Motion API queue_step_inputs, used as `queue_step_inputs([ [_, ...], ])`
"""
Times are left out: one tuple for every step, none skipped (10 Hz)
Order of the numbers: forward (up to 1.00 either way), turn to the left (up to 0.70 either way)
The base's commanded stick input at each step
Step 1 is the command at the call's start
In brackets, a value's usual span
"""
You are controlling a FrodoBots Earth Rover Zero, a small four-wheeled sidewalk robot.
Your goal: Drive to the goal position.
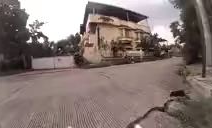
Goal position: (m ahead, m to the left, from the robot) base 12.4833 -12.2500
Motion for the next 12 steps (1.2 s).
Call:
queue_step_inputs([
  [1.00, 0.03],
  [1.00, 0.03],
  [1.00, 0.03],
  [1.00, 0.03],
  [1.00, 0.03],
  [1.00, 0.03],
  [1.00, 0.03],
  [1.00, 0.03],
  [1.00, 0.03],
  [1.00, 0.03],
  [1.00, 0.03],
  [1.00, -0.37],
])
